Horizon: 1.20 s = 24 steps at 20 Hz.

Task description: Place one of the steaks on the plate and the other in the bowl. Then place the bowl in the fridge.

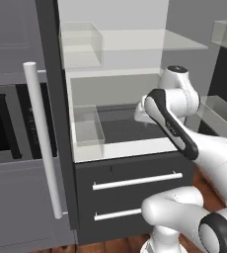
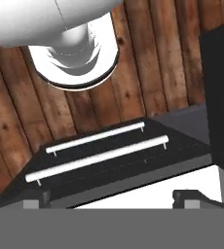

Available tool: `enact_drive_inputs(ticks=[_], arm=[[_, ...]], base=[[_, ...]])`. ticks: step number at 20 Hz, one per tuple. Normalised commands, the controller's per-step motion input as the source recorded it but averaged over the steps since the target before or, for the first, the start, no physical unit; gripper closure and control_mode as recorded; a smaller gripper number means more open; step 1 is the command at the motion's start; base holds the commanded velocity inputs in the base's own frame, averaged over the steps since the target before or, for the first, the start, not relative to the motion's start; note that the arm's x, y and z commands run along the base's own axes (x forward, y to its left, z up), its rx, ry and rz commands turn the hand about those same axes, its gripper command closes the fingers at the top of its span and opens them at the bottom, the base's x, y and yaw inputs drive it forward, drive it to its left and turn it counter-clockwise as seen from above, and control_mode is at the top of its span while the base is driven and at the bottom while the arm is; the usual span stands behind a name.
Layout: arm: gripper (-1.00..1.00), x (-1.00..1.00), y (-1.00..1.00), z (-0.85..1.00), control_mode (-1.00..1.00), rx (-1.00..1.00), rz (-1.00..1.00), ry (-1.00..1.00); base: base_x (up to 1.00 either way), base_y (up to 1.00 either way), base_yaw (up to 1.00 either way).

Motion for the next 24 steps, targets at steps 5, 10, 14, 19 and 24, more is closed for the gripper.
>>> enact_drive_inputs(ticks=[5,10,14,19,24], arm=[[-1.0,-0.34,-0.02,-0.1,-1.0,-0.39,0.59,0.06],[-1.0,-0.19,-0.02,-0.54,-1.0,-0.07,0.03,0.08],[-1.0,-0.31,0.08,-0.29,-1.0,0.0,0.0,0.0],[-1.0,-0.25,0.12,-0.24,1.0,0.0,0.0,0.07],[-1.0,0.0,0.0,0.0,1.0,0.0,0.0,0.0]], base=[[0.0,0.0,0.0],[0.0,0.0,0.0],[0.0,0.0,0.0],[-0.31,0.06,0.01],[-0.87,0.39,0.13]])
